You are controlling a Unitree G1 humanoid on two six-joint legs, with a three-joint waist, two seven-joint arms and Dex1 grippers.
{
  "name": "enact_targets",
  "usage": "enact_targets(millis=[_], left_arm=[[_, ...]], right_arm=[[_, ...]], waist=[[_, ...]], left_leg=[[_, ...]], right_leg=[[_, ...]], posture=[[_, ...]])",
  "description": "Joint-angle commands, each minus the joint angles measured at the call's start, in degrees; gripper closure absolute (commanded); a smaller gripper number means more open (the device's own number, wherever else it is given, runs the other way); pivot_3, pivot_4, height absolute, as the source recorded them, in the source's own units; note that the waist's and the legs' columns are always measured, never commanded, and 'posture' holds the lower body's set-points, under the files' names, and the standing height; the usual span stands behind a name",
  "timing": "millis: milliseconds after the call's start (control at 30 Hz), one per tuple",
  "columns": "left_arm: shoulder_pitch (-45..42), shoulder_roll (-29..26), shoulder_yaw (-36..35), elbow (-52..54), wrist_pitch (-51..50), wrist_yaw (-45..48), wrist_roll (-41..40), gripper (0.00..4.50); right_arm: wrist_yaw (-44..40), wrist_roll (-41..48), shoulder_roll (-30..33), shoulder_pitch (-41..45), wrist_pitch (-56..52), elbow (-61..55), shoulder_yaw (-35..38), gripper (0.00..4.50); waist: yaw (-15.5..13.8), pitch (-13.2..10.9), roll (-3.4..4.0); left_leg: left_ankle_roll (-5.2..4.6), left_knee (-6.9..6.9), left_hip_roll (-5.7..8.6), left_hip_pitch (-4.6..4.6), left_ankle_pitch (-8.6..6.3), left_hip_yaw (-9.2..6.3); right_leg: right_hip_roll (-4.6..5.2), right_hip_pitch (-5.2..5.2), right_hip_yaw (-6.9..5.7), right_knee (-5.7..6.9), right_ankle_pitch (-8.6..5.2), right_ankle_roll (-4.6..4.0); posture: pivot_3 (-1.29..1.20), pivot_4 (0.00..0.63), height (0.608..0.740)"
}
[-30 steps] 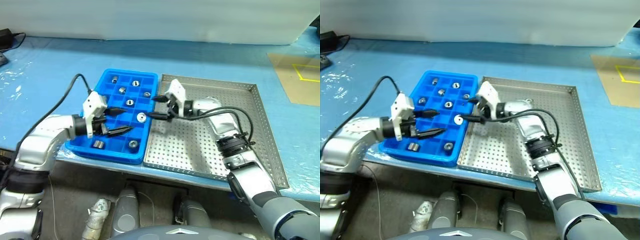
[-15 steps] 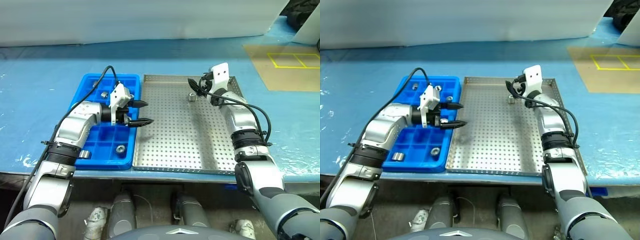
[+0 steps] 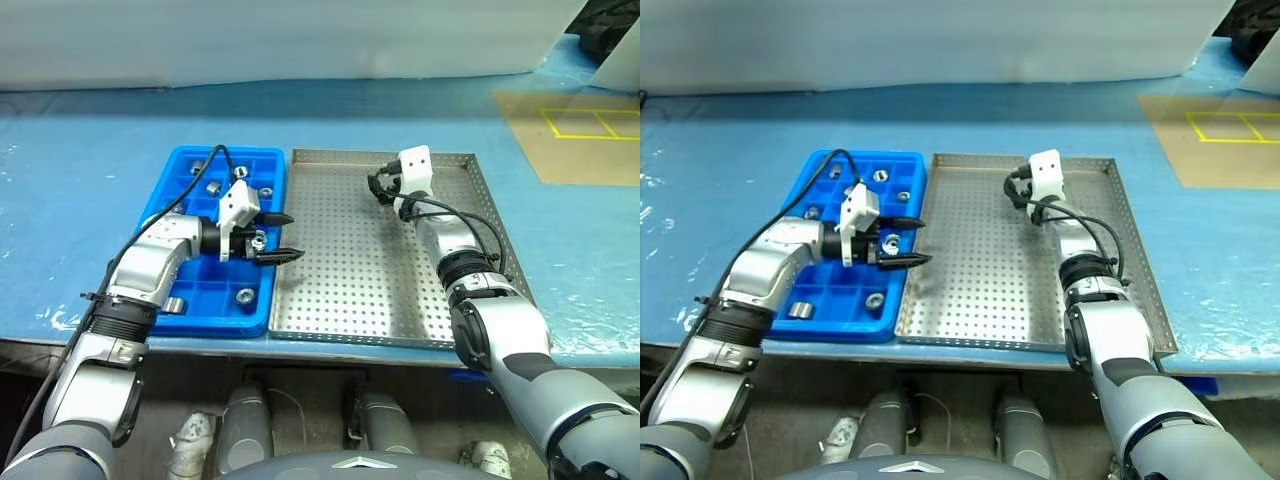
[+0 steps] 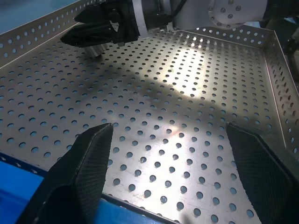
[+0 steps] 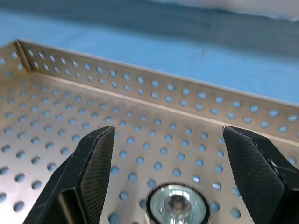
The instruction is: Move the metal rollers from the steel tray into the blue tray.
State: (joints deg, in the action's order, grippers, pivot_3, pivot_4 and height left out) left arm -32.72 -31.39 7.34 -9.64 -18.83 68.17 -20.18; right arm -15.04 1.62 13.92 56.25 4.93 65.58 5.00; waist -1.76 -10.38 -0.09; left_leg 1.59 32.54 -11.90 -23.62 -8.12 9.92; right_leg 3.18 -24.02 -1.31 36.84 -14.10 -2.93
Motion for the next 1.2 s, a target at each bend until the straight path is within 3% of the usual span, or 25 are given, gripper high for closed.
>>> enact_targets(millis=[33, 267, 367, 467, 600, 1200], left_arm=[[0.3, -0.8, -1.6, 2.6, 0.0, -0.4, -0.5, 0.42], [0.7, -0.9, -1.4, 2.8, 0.3, -0.5, -0.1, 0.42], [0.4, -1.0, -1.4, 2.5, 0.4, -0.4, 0.0, 0.42], [0.1, -1.0, -1.3, 2.1, 0.5, -0.2, 0.2, 0.42], [-0.2, -0.9, -1.2, 1.7, 0.7, 0.1, 0.3, 0.42], [-0.3, -1.1, -1.3, 1.5, 0.5, 0.5, 0.8, 0.42]], right_arm=[[-0.1, -0.6, 0.7, 1.5, 2.3, 0.7, 0.1, 0.69], [0.1, -1.6, -0.2, 1.3, 2.8, 2.0, -0.3, 0.69], [-0.3, -1.9, -0.4, 0.9, 3.1, 1.9, -0.5, 1.30], [0.8, -2.4, -0.2, 0.8, 2.8, 2.0, -0.6, 2.30], [0.8, -2.3, 0.1, 0.4, 2.8, 1.8, -0.3, 2.80], [-0.7, -2.9, -0.6, -2.0, 0.8, 1.8, -1.3, 2.82]], waist=[[-0.3, 0.0, 0.00], [-0.6, 0.0, 0.00], [-0.6, 0.0, 0.00], [-0.6, 0.0, 0.00], [-0.6, 0.0, 0.01], [-0.6, 0.0, 0.01]], left_leg=[[-0.01, 0.01, 0.00, 0.00, 0.00, 0.00], [0.00, 0.05, -0.02, 0.01, -0.01, 0.01], [0.00, 0.05, -0.02, 0.00, -0.01, 0.01], [-0.01, 0.06, -0.02, 0.00, -0.01, 0.01], [0.00, 0.06, -0.03, 0.01, -0.01, 0.01], [0.00, 0.05, -0.03, 0.03, -0.01, 0.02]], right_leg=[[0.00, 0.00, 0.00, 0.00, 0.00, 0.00], [-0.01, 0.00, 0.00, 0.03, 0.00, 0.00], [-0.01, 0.00, -0.01, 0.03, 0.00, 0.00], [0.00, 0.00, 0.00, 0.03, 0.00, 0.00], [-0.01, 0.00, 0.00, 0.03, 0.00, 0.00], [-0.01, 0.01, 0.00, 0.03, 0.00, 0.00]], posture=[[-0.11, 0.150, 0.740], [-0.11, 0.150, 0.740], [-0.11, 0.150, 0.740], [-0.12, 0.150, 0.740], [-0.12, 0.150, 0.740], [-0.12, 0.150, 0.740]])
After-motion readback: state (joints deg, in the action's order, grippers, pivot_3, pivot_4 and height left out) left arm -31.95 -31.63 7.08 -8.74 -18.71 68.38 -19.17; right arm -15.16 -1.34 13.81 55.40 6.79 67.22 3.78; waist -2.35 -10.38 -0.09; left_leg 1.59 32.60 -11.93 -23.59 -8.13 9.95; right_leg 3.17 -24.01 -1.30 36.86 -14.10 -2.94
